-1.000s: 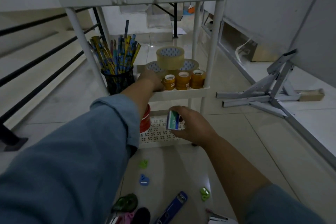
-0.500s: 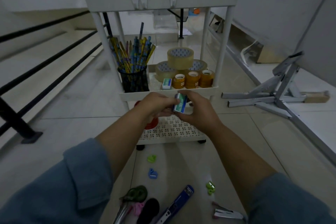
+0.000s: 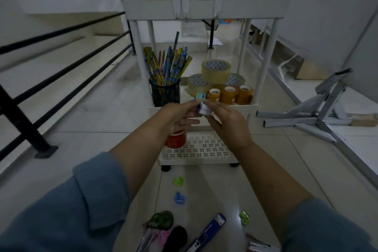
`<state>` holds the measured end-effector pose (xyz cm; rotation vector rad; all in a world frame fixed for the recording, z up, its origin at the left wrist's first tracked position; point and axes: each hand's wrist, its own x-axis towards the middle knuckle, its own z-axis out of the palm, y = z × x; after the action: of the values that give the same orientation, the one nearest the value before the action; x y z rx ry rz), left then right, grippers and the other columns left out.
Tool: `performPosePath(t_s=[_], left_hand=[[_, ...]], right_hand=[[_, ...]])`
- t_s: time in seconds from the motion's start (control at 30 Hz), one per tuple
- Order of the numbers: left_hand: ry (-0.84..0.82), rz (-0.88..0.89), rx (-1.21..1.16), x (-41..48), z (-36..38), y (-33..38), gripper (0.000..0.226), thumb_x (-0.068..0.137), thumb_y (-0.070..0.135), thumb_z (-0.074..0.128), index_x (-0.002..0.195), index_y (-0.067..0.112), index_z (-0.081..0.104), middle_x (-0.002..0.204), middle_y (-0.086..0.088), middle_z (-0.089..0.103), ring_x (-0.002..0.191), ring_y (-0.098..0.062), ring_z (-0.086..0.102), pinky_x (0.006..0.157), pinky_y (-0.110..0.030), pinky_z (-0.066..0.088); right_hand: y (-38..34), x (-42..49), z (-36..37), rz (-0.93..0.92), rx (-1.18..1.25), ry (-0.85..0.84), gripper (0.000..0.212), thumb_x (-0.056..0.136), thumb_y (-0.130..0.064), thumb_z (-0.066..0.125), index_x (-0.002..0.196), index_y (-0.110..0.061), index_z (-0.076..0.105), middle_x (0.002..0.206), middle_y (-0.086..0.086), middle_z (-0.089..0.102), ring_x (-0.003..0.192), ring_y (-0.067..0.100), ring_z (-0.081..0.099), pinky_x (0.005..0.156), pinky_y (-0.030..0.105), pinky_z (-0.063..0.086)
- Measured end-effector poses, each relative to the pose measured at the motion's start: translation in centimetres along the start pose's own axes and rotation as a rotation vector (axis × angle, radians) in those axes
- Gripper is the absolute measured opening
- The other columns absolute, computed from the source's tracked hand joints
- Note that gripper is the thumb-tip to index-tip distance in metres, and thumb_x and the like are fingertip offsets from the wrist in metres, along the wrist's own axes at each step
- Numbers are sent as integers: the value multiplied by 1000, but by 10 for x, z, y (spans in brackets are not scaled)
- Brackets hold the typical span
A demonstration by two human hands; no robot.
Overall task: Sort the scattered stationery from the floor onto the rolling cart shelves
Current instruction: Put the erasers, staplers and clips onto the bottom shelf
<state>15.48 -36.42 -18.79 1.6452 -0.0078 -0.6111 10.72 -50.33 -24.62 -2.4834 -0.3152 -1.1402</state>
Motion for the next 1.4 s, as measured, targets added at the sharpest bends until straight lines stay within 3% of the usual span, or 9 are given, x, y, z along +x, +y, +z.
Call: performPosePath(t_s=[0.07, 0.13, 0.17, 0.23, 0.33, 0.53, 0.87, 1.27, 1.4], left_hand=[[126, 203, 115, 4, -2, -7, 37, 96, 36, 48, 104, 4, 65, 99, -8, 67, 83, -20, 64, 89, -29, 45], [331, 535, 509, 9, -10, -26, 33, 100, 26, 41, 111, 3, 63, 108, -12, 64, 100, -25, 59, 85, -22, 39], [381, 662, 754, 10, -15, -36, 34, 100, 22, 38, 123, 4, 57, 122, -14, 58, 116, -25, 52, 92, -19, 33], [345, 707, 1116, 19, -25, -54, 44, 102, 21, 31, 143, 7, 34, 150, -11, 34, 139, -23, 29, 111, -22, 19], [329, 647, 1340, 33, -33, -66, 49, 103, 25, 22, 150, 10, 16, 158, -5, 15, 146, -18, 13, 116, -27, 10], [356, 714, 1315, 39, -34, -71, 50, 103, 26, 21, 149, 10, 17, 158, -5, 16, 146, -17, 14, 117, -26, 9], [385, 702, 1321, 41, -32, -73, 52, 102, 30, 20, 150, 12, 15, 158, -4, 16, 146, -16, 15, 118, -30, 14], [397, 700, 1297, 41, -31, -73, 52, 102, 31, 22, 149, 10, 17, 157, -5, 18, 146, -17, 16, 117, -29, 13], [390, 677, 1286, 42, -29, -74, 52, 101, 31, 22, 149, 10, 17, 157, -5, 19, 145, -17, 17, 118, -30, 15]], right_hand=[[2, 10, 0, 136, 122, 9, 29, 84, -9, 66, 113, -3, 66, 107, 11, 70, 94, 19, 66, 83, 22, 48], [4, 27, 2, 216, 164, -13, 24, 86, -10, 64, 109, -3, 66, 101, 12, 70, 91, 19, 65, 80, 24, 50], [7, 37, 5, 230, 134, -41, 23, 87, -10, 63, 108, -3, 66, 100, 14, 70, 92, 22, 65, 76, 23, 47], [11, 57, 15, 247, 79, -121, 29, 88, -11, 61, 115, -2, 63, 111, 17, 67, 103, 29, 61, 76, 18, 37], [13, 78, 30, 282, 19, -290, 38, 92, -18, 57, 129, -8, 54, 125, 16, 59, 114, 31, 54, 83, 27, 40], [7, 96, 50, 178, -246, -539, 25, 92, -14, 51, 110, -3, 64, 111, 18, 64, 103, 33, 58, 85, 37, 48], [11, 114, 45, 101, -356, -792, 39, 87, -23, 63, 125, -11, 60, 127, 8, 61, 114, 26, 56, 96, 31, 47], [13, 111, 51, 45, -456, -695, 27, 85, -29, 65, 112, -23, 69, 117, 3, 65, 112, 25, 54, 84, 29, 45], [13, 113, 60, 132, -450, -706, 25, 86, -26, 65, 110, -22, 70, 119, 5, 64, 112, 25, 53, 88, 31, 46]])
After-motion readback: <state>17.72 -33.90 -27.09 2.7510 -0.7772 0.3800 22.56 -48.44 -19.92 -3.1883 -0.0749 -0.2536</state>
